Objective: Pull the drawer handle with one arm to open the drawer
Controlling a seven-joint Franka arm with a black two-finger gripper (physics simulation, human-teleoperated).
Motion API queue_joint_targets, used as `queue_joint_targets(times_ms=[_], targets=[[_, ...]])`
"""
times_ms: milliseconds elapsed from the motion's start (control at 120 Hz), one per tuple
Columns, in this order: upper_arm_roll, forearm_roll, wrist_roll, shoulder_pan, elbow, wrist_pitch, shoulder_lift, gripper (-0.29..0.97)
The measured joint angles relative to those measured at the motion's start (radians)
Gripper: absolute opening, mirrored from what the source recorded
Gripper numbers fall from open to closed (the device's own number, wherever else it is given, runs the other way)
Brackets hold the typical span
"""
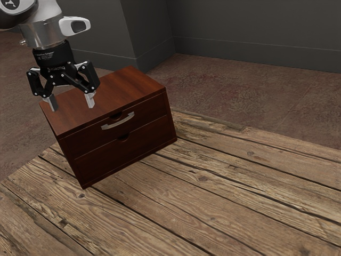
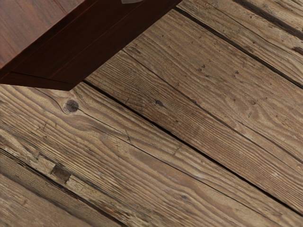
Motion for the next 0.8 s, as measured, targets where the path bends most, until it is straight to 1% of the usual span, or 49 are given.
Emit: queue_joint_targets(times_ms=[317, 358, 408, 492, 542, 600, 800], targets=[[0.0, 0.002, 0.0, -0.001, 0.008, 0.0, -0.001, 0.68], [-0.001, 0.002, 0.0, 0.001, 0.037, -0.004, -0.006, 0.68], [-0.001, 0.0, 0.0, 0.009, 0.107, -0.012, -0.025, 0.68], [-0.026, -0.001, 0.0, 0.077, 0.187, -0.023, -0.123, 0.68], [-0.038, -0.002, 0.001, 0.035, 0.201, -0.026, -0.158, 0.68], [-0.043, -0.002, 0.001, -0.013, 0.206, -0.028, -0.17, 0.68], [-0.029, -0.003, 0.002, -0.002, 0.208, -0.02, -0.172, 0.68]])
